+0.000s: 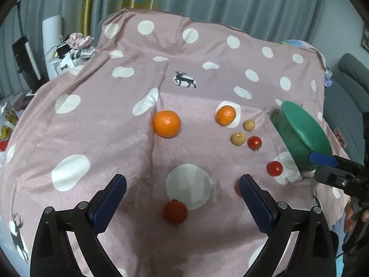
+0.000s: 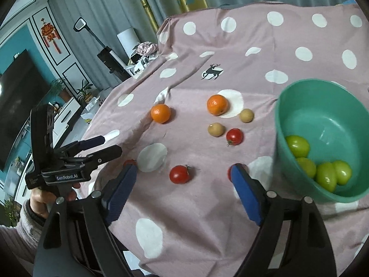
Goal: Organize fruits
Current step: 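Withdraw both grippers from the bowl toward the oranges, then grasp an orange with the left gripper while the right gripper grasps the other orange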
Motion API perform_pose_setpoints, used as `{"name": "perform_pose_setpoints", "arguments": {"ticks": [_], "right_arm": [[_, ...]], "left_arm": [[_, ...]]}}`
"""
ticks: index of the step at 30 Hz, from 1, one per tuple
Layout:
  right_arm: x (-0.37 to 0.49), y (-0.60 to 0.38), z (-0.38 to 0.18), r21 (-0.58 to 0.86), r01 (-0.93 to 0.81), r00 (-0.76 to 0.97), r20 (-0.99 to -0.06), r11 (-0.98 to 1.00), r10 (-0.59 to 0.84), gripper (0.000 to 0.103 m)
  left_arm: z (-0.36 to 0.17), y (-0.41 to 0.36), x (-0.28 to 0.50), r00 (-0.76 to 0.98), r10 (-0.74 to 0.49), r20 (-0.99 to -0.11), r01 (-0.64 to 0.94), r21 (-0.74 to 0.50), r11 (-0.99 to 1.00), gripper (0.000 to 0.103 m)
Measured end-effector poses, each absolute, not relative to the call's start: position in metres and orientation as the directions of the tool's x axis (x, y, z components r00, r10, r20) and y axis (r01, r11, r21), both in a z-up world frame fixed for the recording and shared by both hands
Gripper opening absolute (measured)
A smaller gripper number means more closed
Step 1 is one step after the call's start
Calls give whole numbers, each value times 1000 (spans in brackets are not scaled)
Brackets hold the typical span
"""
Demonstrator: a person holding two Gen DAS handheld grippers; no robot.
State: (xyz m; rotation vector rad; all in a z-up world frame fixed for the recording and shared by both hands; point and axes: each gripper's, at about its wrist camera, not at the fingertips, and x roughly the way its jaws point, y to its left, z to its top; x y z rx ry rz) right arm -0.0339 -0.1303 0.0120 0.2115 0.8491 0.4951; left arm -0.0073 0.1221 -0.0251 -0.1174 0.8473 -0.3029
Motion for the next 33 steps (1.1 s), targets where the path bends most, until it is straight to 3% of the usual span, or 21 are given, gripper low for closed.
{"name": "perform_pose_setpoints", "arguments": {"ticks": [20, 24, 29, 33], "right_arm": [[48, -94, 1, 313, -311, 542, -717, 897, 438, 83], [72, -89, -8, 300, -292, 530, -739, 908, 415, 82], [91, -86, -18, 308, -277, 512, -754, 910, 411, 78], [101, -88, -24, 320, -256, 506, -759, 912, 409, 76]], "left_arm": [[-20, 127, 55, 631, -365, -684, 350, -169, 921, 96], [-21, 123, 69, 621, -370, -691, 382, -146, 913, 87], [-26, 113, 86, 589, -376, -715, 431, -116, 895, 83], [-36, 103, 98, 545, -362, -756, 464, -88, 882, 72]]}}
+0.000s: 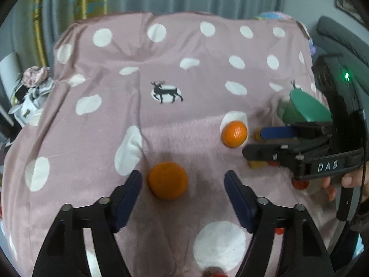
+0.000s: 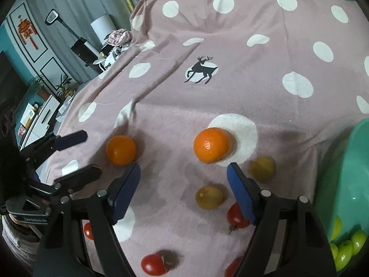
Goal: Organize fruits
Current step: 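Grasp an orange with the left gripper while the right gripper grasps the other orange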
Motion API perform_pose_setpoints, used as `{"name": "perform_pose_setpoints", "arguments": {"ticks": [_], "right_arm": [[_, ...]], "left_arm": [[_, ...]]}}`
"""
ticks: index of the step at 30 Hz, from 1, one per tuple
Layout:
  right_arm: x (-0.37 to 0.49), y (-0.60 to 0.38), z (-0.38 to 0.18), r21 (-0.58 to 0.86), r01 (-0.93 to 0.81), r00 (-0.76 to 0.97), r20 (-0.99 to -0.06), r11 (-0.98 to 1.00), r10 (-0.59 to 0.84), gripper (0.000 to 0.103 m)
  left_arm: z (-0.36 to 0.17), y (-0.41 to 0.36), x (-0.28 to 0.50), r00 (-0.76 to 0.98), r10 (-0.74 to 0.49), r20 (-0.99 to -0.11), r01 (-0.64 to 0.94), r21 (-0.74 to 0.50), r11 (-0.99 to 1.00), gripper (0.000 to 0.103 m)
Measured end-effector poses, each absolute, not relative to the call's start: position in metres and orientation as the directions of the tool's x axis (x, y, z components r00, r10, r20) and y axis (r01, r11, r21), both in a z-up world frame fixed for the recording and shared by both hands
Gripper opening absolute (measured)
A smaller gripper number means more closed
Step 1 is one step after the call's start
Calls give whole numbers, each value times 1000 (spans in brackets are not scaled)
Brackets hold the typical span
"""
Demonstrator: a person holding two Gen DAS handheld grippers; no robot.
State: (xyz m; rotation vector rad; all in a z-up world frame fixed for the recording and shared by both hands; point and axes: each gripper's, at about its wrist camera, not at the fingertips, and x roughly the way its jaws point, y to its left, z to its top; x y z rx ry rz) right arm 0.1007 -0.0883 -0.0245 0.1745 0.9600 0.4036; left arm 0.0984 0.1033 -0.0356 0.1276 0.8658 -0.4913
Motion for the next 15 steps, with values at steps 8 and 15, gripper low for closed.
{"name": "perform_pose_setpoints", "arguments": {"ticks": [8, 15], "right_arm": [[115, -89, -34, 314, -235, 488, -780, 920, 391, 69], [127, -88, -41, 316, -228, 474, -790, 921, 388, 67]], "left_arm": [[-48, 88, 114, 488, -337, -805, 522, -40, 852, 65], [-56, 84, 123, 488, -281, -827, 529, 23, 848, 64]]}}
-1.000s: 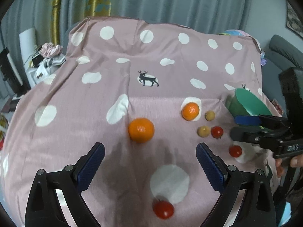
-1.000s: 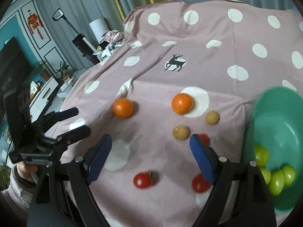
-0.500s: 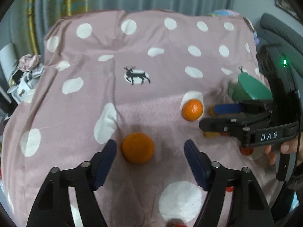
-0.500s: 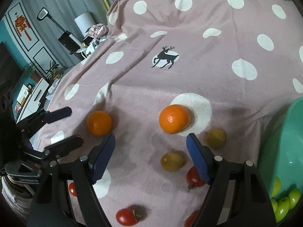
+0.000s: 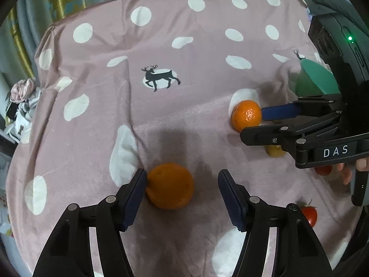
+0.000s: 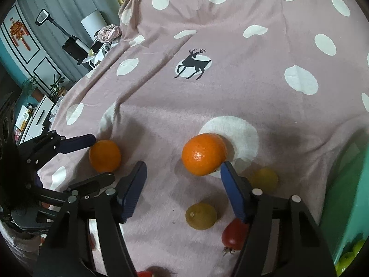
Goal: Organize fruits
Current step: 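Grasp an orange with the left gripper while the right gripper grasps the other orange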
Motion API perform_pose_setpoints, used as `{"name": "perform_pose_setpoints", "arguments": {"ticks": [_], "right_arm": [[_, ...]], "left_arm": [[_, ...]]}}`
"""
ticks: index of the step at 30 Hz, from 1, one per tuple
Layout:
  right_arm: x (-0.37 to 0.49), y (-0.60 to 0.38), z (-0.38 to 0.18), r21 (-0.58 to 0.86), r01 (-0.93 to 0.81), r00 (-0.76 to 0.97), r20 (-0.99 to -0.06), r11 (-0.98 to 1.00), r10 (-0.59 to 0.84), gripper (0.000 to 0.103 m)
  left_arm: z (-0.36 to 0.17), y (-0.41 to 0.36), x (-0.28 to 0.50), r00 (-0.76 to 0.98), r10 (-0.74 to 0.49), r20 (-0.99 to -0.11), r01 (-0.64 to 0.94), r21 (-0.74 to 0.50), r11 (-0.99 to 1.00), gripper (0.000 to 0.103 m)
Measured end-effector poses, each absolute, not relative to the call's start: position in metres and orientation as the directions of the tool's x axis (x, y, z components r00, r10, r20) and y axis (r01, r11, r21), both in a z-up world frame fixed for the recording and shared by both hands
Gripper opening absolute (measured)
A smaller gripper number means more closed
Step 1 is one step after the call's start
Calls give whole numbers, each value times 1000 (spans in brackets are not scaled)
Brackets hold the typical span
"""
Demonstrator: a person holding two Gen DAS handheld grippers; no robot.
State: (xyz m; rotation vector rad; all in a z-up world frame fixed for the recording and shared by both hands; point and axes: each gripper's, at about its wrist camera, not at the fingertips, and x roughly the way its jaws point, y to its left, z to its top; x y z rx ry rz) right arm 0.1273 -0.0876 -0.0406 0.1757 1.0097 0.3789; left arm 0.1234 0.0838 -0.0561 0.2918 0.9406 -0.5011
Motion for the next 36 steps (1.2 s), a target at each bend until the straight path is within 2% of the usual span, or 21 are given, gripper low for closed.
{"name": "perform_pose_setpoints", "arguments": {"ticks": [3, 7, 15, 22, 25, 36], "right_arm": [[132, -88, -44, 320, -222, 467, -795, 921, 388, 66], [138, -90, -48, 322, -209, 464, -799, 924, 383, 64], [144, -94, -59, 315, -188, 455, -812, 930, 367, 43], [145, -97, -60, 333, -187, 457, -804, 924, 382, 42], [143, -98, -58, 348, -190, 460, -794, 918, 396, 42], [112, -107, -37, 399, -226, 493, -740, 889, 458, 42]], "left_arm": [[-58, 84, 127, 501, -243, -830, 518, 62, 853, 54], [-57, 86, 132, 496, -240, -835, 521, 64, 851, 48], [-63, 77, 139, 509, -198, -838, 532, 125, 837, 47], [-70, 73, 146, 511, -188, -839, 543, 146, 827, 47], [-74, 73, 152, 483, -207, -851, 543, 105, 833, 47], [-65, 73, 148, 477, -188, -859, 487, 79, 870, 47]]}}
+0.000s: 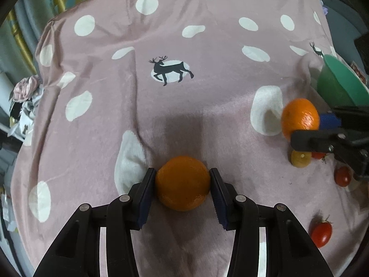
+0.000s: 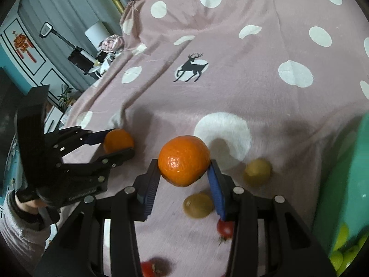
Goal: Organize fruits
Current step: 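Grasp an orange with the left gripper while the right gripper grasps the other orange, then lift both oranges and carry them toward the teal bowl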
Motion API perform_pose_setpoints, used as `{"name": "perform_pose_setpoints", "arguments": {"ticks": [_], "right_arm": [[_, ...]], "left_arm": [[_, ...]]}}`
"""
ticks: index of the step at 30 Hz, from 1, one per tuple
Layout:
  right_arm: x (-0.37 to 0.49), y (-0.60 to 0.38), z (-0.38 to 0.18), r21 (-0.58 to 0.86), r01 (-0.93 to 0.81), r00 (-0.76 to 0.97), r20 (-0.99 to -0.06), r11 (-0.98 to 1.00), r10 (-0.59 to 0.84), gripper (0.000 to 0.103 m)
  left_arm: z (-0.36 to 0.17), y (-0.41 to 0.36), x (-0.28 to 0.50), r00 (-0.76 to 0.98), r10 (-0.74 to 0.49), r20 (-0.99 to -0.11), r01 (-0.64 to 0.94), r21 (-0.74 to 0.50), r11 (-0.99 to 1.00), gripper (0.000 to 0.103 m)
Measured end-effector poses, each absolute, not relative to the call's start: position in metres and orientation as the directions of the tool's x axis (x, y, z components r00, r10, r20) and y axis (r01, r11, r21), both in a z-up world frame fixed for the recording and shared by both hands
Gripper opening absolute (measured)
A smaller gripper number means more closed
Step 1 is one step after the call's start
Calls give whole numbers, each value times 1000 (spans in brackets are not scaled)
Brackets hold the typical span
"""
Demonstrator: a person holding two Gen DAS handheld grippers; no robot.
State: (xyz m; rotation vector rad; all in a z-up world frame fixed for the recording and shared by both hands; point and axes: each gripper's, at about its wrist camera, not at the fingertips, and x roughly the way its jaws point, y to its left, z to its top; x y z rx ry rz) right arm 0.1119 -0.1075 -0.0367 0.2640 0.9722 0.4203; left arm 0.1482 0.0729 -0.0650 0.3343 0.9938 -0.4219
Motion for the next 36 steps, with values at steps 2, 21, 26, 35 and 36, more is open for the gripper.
{"name": "perform_pose_setpoints", "arguments": {"ticks": [2, 21, 26, 35, 36], "right_arm": [[103, -109, -33, 407, -232, 498, -730, 883, 468, 42], [5, -134, 12, 342, -278, 605, -663, 898, 440, 43], [-12, -140, 13, 342, -268, 614, -660, 901, 434, 43], [-30, -149, 15, 341, -253, 632, -650, 905, 422, 43], [-32, -151, 15, 341, -252, 634, -648, 905, 421, 43]], "left_arm": [[-59, 75, 142, 477, -200, -856, 473, 59, 879, 47], [4, 62, 46, 568, -287, -771, 424, -24, 906, 47], [-1, 58, 28, 555, -320, -768, 414, -80, 907, 47], [1, 48, 7, 542, -373, -753, 413, -148, 898, 47], [2, 46, 6, 544, -373, -752, 415, -146, 898, 47]]}}
